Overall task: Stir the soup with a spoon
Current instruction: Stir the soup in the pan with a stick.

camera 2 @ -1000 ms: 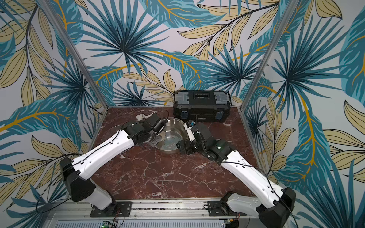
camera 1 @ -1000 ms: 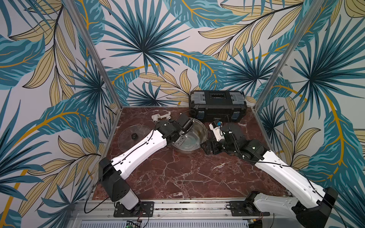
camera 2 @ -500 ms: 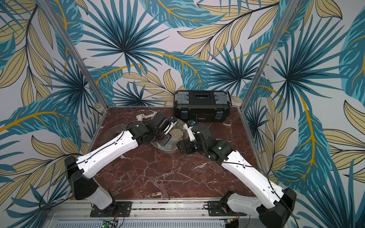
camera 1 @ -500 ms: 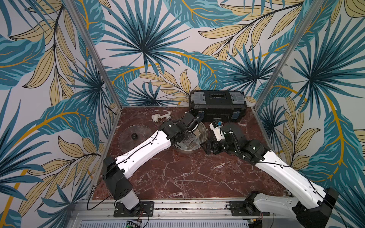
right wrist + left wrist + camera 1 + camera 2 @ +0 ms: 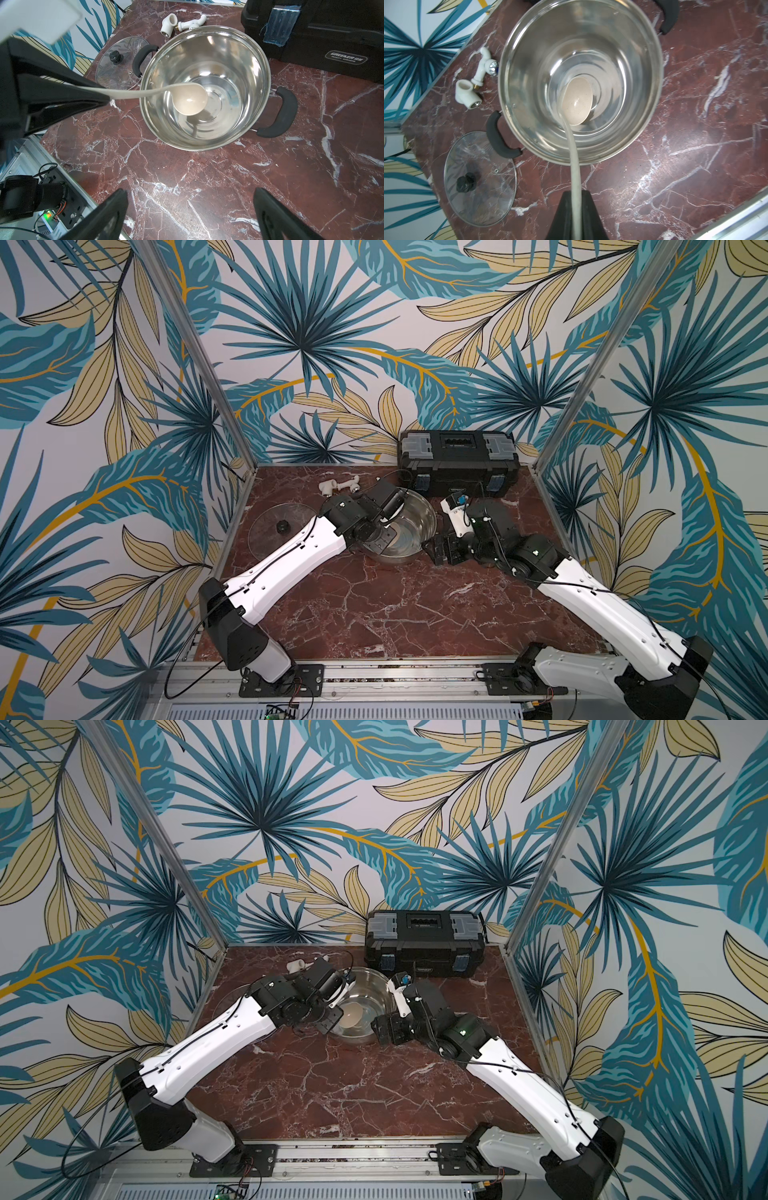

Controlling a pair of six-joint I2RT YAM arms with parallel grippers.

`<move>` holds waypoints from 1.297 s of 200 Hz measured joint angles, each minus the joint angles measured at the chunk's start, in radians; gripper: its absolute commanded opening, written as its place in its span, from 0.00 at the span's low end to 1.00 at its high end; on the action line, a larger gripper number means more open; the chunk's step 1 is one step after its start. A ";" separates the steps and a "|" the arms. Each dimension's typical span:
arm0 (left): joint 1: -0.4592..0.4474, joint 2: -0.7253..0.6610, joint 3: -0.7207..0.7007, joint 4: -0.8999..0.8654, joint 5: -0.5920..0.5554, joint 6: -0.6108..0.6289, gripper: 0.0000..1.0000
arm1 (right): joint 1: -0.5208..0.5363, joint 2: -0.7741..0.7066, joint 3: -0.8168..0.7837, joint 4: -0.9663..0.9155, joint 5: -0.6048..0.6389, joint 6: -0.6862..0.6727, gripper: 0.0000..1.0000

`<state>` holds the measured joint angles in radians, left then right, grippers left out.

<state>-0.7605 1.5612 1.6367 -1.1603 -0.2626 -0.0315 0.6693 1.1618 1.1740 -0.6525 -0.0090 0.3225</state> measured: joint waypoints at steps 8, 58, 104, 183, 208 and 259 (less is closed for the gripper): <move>0.011 0.000 0.000 -0.001 -0.019 0.002 0.00 | 0.000 0.002 0.000 0.001 0.000 0.000 0.99; 0.030 0.000 0.000 0.069 -0.112 0.025 0.00 | 0.000 0.005 0.000 0.000 0.000 0.000 1.00; 0.013 0.003 -0.007 0.227 -0.117 0.025 0.00 | 0.000 0.003 0.000 0.000 0.001 0.000 0.99; -0.039 0.057 -0.007 0.298 0.059 0.003 0.00 | 0.000 -0.008 0.000 -0.005 0.005 0.000 0.99; -0.039 0.056 -0.007 0.266 0.105 -0.009 0.00 | 0.000 -0.014 0.000 -0.005 0.005 0.000 1.00; -0.026 0.045 -0.006 0.094 0.131 -0.011 0.00 | 0.000 -0.016 -0.001 -0.003 0.004 0.000 1.00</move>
<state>-0.7860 1.6066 1.6302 -1.0660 -0.1314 -0.0422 0.6697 1.1454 1.1728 -0.6556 -0.0051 0.3225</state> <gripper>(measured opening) 0.120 0.994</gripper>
